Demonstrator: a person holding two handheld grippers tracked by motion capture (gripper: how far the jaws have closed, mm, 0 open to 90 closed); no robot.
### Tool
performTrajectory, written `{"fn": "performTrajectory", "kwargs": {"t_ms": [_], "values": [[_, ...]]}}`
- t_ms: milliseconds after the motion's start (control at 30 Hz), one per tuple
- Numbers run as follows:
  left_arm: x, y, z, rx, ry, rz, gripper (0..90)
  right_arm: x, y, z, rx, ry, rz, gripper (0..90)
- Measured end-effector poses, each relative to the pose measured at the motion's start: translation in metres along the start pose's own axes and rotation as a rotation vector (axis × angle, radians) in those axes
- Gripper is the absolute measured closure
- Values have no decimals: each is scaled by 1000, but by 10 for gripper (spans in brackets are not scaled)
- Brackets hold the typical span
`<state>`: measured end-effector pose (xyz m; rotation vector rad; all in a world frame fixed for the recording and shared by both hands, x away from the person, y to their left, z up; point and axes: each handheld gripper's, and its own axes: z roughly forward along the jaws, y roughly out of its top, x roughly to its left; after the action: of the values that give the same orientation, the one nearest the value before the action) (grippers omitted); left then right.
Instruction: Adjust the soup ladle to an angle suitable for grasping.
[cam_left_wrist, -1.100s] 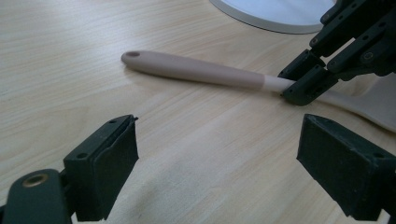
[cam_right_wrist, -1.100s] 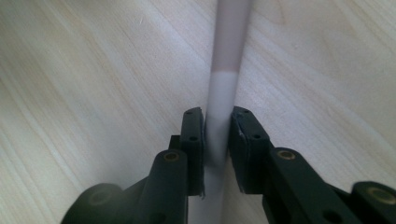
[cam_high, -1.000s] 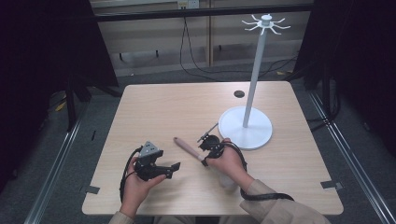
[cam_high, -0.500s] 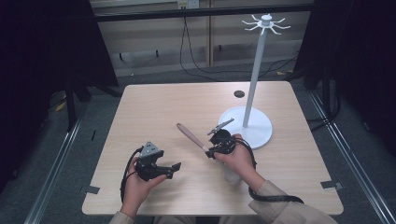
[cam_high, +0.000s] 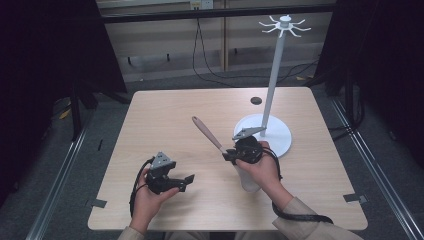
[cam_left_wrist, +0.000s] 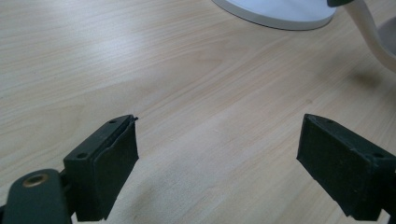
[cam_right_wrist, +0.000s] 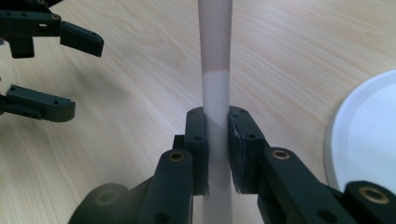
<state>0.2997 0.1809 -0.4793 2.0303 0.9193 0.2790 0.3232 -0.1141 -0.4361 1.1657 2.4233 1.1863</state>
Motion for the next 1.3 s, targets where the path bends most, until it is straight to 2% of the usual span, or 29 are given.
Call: {"fn": "performTrajectory", "kwargs": {"t_ms": [300, 333, 500, 733, 1100, 1300], "values": [[-1, 0, 1, -3, -2, 0, 121, -2, -2, -11, -81, 2, -3, 791], [-1, 0, 1, -1, -1, 2, 121, -2, -2, -14, -102, -3, -1, 791], [-1, 1, 1, 0, -5, 5, 121, -4, -4, -20, -130, -9, -9, 791], [-2, 1, 3, -4, -8, 3, 121, -6, -7, -35, -204, -29, 7, 792], [-4, 2, 4, -7, -7, 11, 121, -6, -7, -56, -244, -56, -30, 793], [-4, 2, 5, -4, -8, 9, 121, -9, -7, -66, -279, -62, -22, 793]]}}
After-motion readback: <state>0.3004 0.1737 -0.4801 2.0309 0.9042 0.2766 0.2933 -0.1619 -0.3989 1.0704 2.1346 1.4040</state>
